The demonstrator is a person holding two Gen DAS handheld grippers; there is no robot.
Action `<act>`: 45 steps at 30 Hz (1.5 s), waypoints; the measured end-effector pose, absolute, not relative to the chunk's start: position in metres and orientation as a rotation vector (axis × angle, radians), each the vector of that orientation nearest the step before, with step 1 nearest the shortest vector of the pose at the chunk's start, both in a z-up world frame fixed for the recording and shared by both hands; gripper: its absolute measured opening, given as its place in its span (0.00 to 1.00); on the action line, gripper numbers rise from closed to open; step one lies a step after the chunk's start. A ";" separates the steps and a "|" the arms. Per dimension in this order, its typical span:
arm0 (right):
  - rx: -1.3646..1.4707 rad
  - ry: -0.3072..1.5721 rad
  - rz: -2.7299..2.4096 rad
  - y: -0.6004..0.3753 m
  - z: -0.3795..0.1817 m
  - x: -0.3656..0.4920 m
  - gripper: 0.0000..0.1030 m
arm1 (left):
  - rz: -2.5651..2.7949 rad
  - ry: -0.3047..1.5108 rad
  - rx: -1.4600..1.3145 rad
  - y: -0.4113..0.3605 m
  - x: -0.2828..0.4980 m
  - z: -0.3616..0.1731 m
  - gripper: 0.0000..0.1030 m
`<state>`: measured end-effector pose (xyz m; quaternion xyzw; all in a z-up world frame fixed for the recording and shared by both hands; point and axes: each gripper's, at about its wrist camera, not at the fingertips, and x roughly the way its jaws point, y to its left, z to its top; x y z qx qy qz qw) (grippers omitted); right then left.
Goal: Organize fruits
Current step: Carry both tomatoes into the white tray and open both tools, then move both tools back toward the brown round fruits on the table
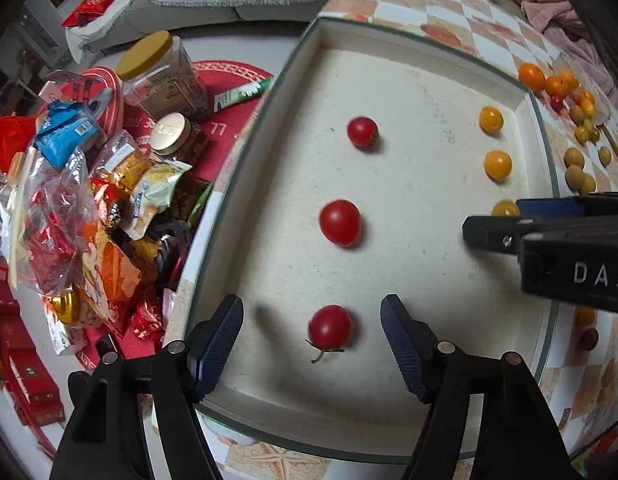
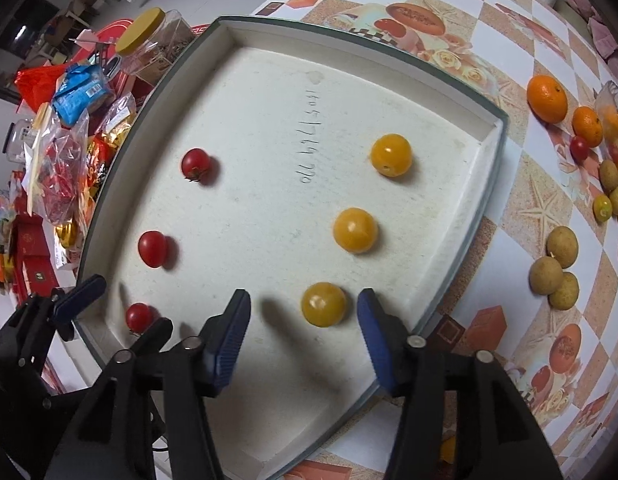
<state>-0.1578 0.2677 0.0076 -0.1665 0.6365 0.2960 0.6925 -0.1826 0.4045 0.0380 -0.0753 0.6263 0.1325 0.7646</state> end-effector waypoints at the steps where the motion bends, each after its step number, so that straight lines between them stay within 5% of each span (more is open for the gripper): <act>1: -0.374 1.417 0.662 0.268 0.008 -0.158 0.63 | 0.284 1.370 -0.159 0.405 -0.182 0.037 0.70; 7: -0.320 1.396 0.678 0.262 0.022 -0.156 0.79 | 0.278 1.383 -0.158 0.404 -0.182 0.035 0.70; 31: -0.040 1.362 0.330 0.073 0.050 -0.108 0.79 | -0.011 1.272 -0.009 0.280 -0.105 0.090 0.70; 45: 0.031 1.393 0.234 -0.002 0.031 -0.081 0.79 | -0.075 1.324 0.058 0.193 -0.066 0.049 0.70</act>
